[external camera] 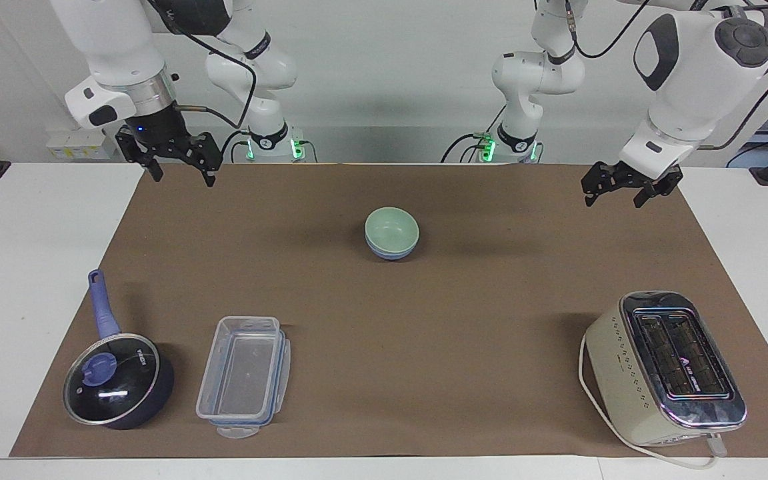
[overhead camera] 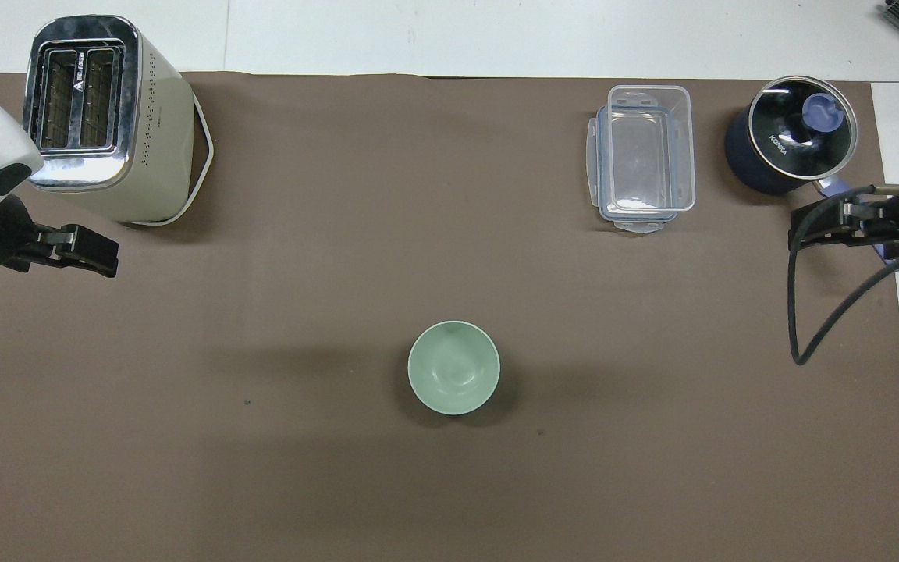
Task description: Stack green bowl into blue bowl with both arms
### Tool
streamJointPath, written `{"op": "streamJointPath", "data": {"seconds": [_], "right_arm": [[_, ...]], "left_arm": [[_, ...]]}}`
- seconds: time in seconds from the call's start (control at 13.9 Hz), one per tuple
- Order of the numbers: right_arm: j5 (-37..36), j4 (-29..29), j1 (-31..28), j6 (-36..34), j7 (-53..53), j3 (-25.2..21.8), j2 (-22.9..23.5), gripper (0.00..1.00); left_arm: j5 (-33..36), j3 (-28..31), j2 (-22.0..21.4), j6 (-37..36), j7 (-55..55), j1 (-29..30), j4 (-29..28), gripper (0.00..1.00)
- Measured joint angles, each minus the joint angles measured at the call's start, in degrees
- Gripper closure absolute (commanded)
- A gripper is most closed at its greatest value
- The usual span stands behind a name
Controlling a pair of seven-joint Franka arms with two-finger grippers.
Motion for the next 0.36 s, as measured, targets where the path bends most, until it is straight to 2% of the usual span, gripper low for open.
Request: {"op": "streamJointPath", "data": {"seconds": [0.36], "right_arm": [[0.0, -2.4, -0.3, 0.8, -0.2, 0.0, -1.7, 0.0]], "left_arm": [[0.0, 0.0, 0.0, 0.0, 0.0, 0.0, 0.0, 0.0]]}}
